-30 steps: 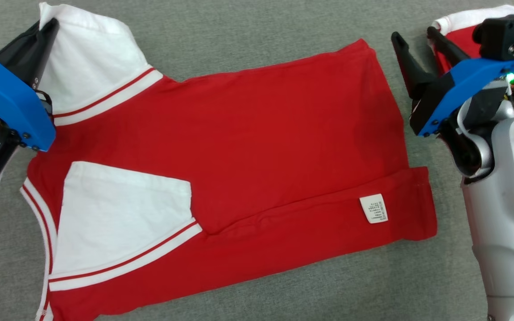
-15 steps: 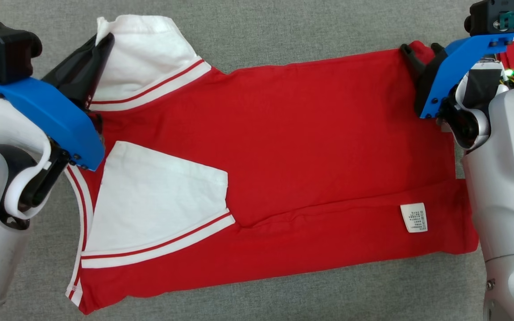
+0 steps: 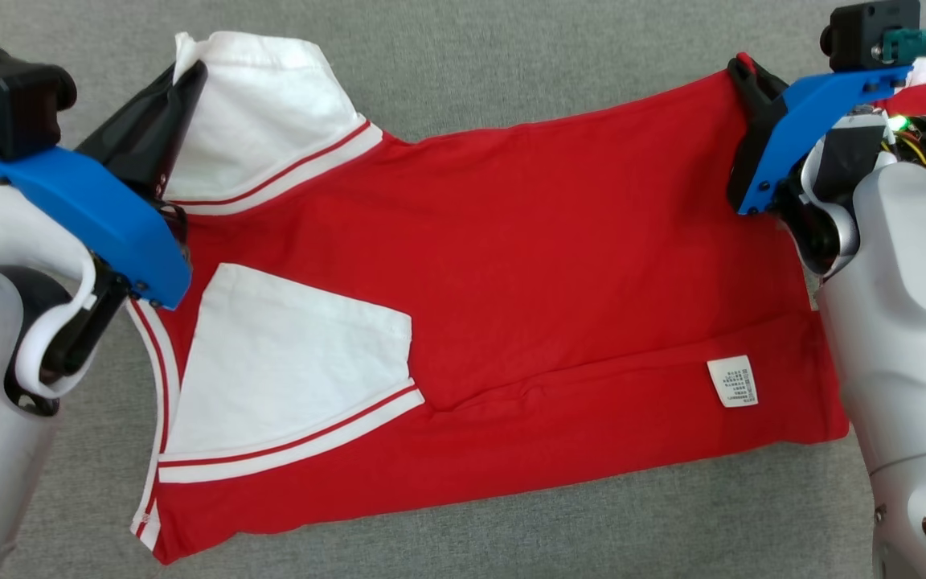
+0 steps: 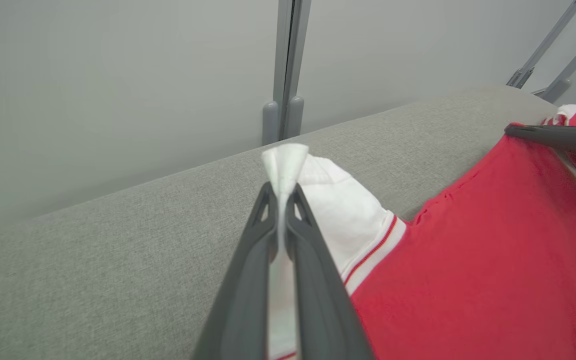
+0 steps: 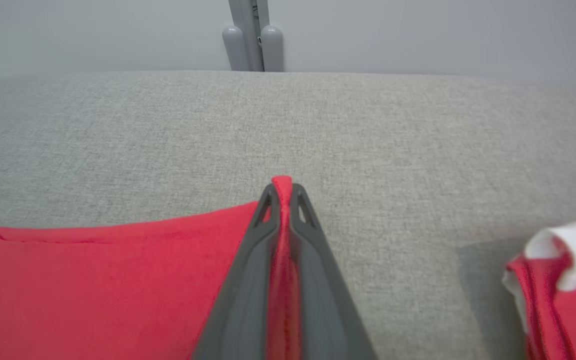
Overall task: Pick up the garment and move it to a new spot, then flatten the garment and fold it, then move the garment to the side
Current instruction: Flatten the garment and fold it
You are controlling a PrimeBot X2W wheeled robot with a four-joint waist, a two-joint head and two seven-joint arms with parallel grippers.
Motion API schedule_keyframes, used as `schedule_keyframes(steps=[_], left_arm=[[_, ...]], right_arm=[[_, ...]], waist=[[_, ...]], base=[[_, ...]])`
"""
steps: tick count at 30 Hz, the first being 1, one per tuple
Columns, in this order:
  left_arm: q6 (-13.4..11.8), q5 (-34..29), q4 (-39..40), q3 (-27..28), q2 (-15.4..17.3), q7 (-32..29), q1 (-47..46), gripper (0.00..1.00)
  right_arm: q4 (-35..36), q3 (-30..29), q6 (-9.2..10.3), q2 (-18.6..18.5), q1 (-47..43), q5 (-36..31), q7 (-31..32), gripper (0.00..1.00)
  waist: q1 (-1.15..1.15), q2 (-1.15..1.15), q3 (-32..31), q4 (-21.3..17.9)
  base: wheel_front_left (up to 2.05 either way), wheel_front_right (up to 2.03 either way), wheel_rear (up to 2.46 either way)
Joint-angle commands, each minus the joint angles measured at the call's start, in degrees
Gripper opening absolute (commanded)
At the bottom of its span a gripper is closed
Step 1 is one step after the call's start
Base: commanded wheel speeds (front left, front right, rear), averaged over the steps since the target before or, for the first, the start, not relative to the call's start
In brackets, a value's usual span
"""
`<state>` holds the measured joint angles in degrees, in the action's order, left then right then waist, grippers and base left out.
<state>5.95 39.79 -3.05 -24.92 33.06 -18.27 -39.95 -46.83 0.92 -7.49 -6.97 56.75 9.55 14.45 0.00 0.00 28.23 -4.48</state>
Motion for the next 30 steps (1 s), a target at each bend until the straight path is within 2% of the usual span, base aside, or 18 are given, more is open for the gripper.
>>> schedule_keyframes(steps=[1,7,11,15,20,26,27,28,29,30], left_arm=[[0.1,0.0,0.0,0.2,-0.1,1.3,1.4,0.00],[-0.4,1.1,2.1,0.8,0.8,4.7,7.8,0.00],[-1.9,2.3,4.8,1.3,0.9,7.4,15.1,0.00],[-3.3,3.1,6.6,1.1,0.7,9.0,21.2,0.00],[-4.6,4.4,6.1,0.5,-0.7,12.1,29.2,0.00],[-5.6,4.9,2.5,-1.0,-3.5,15.4,34.5,0.00],[-5.5,4.9,1.8,-1.2,-4.0,16.1,35.1,0.00],[-5.5,4.8,1.1,-1.3,-4.4,16.8,35.6,0.00],[-5.5,5.0,0.4,-1.3,-4.9,17.7,36.0,0.00],[-5.4,5.0,-0.4,-1.2,-5.4,18.6,36.5,0.17]], right_arm=[[0.7,1.2,0.00,-0.5,-1.8,1.5,-2.6,0.00],[5.3,4.5,0.00,-2.0,-9.9,6.3,-8.9,0.00],[10.0,4.3,0.00,-3.2,-17.9,9.3,-12.0,0.00],[13.4,3.4,0.00,-4.1,-23.8,9.1,-13.3,0.00],[18.5,0.8,0.00,-2.6,-32.2,8.7,-13.9,0.00],[23.3,-1.8,0.00,-0.1,-38.9,7.2,-13.9,0.00],[23.9,-2.2,0.00,0.3,-39.8,6.9,-14.1,0.08],[24.4,-2.7,0.00,0.7,-40.6,6.6,-14.3,0.30],[24.9,-3.2,0.00,1.0,-41.6,6.2,-14.7,0.76],[25.4,-3.7,0.00,1.3,-42.4,5.9,-15.1,1.00]], waist=[[0.00,0.00,-1.4,-0.1],[0.00,0.00,-5.9,-0.1],[0.00,0.00,-9.3,0.3],[0.00,0.00,-11.5,0.7],[0.00,0.00,-14.1,1.3],[0.00,0.00,-15.8,1.2],[0.00,0.00,-16.0,1.2],[0.00,0.00,-16.2,1.2],[0.00,0.00,-16.4,1.3],[0.00,0.00,-16.7,1.3]], base=[[0.00,0.00,0.00],[0.00,0.00,0.00],[0.00,0.00,0.00],[0.00,0.00,0.00],[0.00,0.00,0.00],[0.00,0.00,0.00],[0.00,0.00,0.00],[0.00,0.00,0.00],[0.00,0.00,0.00],[0.00,0.00,0.00]])
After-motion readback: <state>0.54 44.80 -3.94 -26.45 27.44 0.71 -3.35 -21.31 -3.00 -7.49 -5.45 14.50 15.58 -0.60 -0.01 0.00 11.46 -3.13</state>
